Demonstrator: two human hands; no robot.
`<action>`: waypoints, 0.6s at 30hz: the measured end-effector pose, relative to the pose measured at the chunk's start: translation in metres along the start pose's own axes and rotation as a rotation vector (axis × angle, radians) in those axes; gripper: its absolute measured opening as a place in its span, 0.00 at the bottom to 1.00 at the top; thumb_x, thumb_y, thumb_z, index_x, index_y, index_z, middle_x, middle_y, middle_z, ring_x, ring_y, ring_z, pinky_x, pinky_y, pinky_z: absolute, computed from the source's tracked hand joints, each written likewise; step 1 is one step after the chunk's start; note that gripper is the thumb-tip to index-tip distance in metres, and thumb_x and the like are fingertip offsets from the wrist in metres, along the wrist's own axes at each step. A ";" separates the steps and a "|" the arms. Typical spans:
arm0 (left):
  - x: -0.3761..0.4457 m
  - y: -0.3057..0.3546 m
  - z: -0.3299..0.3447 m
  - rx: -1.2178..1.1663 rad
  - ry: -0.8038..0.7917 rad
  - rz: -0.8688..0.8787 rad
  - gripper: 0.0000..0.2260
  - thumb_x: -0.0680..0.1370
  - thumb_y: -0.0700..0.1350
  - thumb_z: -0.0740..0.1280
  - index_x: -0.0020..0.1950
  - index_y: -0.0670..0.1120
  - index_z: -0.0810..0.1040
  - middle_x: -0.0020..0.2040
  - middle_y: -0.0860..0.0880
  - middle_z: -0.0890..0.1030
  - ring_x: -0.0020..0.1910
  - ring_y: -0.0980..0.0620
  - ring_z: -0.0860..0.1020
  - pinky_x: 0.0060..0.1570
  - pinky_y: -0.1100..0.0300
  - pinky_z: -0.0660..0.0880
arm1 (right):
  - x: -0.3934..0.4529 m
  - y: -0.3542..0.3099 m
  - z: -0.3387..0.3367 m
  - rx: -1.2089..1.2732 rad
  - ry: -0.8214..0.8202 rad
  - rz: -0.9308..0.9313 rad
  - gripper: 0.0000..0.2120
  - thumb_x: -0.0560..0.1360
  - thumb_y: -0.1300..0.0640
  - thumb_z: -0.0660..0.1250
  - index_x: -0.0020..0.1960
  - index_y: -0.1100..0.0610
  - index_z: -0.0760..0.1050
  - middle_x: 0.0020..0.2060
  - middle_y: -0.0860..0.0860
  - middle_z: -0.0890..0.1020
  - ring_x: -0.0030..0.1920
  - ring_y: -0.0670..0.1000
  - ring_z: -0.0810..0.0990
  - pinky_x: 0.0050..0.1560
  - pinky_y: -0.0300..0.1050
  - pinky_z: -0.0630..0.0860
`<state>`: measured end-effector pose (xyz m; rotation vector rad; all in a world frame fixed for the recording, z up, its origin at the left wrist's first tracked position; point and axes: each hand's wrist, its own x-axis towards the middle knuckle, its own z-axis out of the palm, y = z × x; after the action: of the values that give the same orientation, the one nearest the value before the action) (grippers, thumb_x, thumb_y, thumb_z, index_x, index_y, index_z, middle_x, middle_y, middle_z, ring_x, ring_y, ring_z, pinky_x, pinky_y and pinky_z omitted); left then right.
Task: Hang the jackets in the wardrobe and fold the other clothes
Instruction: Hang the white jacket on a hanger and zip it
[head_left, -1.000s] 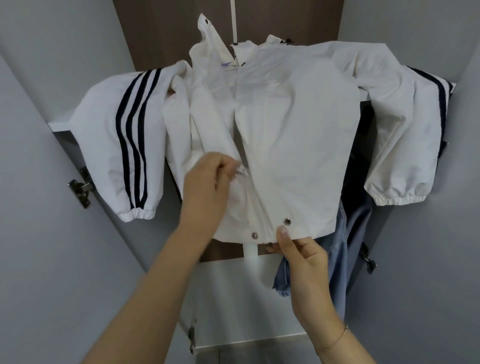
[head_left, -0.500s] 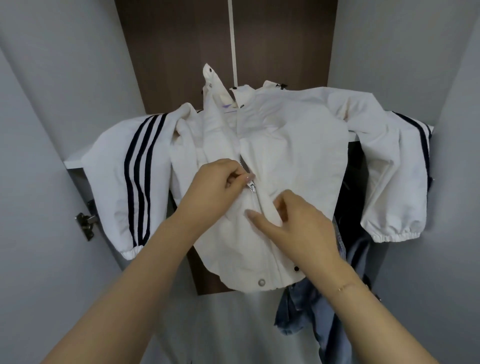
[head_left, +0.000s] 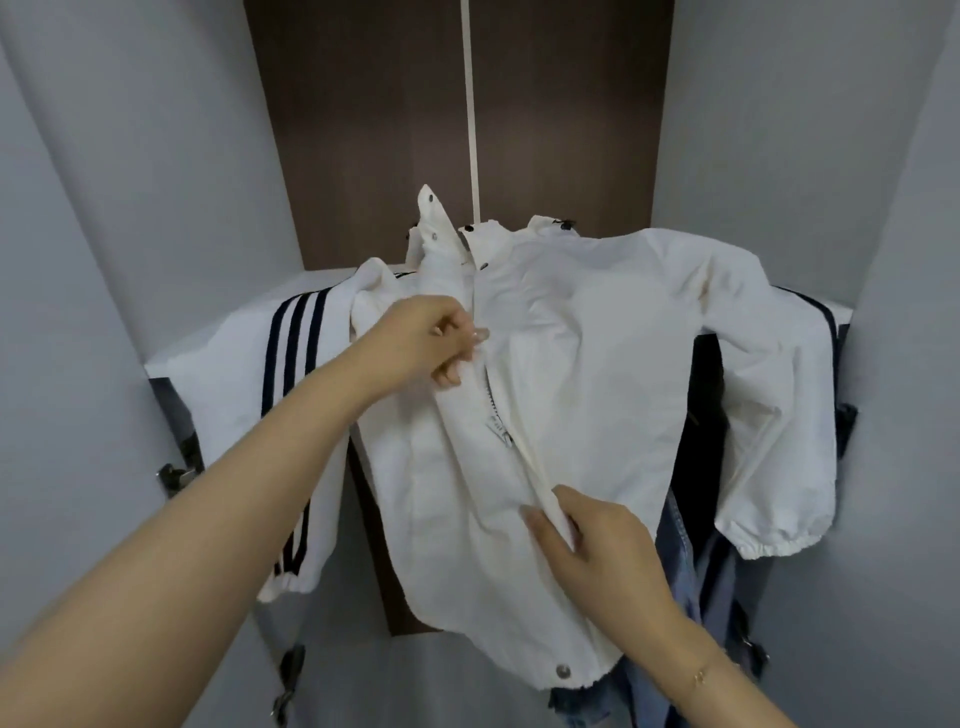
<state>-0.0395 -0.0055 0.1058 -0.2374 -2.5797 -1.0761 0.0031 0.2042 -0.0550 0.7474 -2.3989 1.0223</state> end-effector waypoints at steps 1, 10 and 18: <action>-0.009 -0.003 0.010 0.047 -0.066 -0.004 0.11 0.79 0.46 0.69 0.43 0.39 0.78 0.34 0.44 0.82 0.28 0.54 0.79 0.35 0.60 0.79 | 0.003 -0.001 -0.001 0.022 0.011 0.000 0.22 0.79 0.45 0.62 0.32 0.51 0.59 0.22 0.47 0.64 0.25 0.48 0.66 0.27 0.38 0.61; -0.039 -0.029 0.040 -0.133 -0.197 -0.037 0.04 0.78 0.41 0.69 0.50 0.44 0.83 0.43 0.47 0.84 0.43 0.50 0.84 0.50 0.56 0.81 | 0.038 -0.001 -0.002 0.133 0.080 -0.014 0.10 0.80 0.47 0.62 0.45 0.52 0.67 0.23 0.47 0.69 0.25 0.47 0.68 0.27 0.38 0.63; -0.051 -0.036 0.059 -0.016 -0.096 0.047 0.01 0.75 0.41 0.73 0.46 0.47 0.82 0.37 0.54 0.80 0.35 0.58 0.77 0.43 0.65 0.76 | 0.056 -0.008 0.000 0.488 0.129 0.094 0.11 0.80 0.50 0.62 0.42 0.53 0.67 0.25 0.44 0.67 0.27 0.42 0.65 0.28 0.35 0.64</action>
<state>-0.0166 0.0107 0.0250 -0.3610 -2.6367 -1.0937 -0.0348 0.1821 -0.0189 0.7022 -2.1089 1.6729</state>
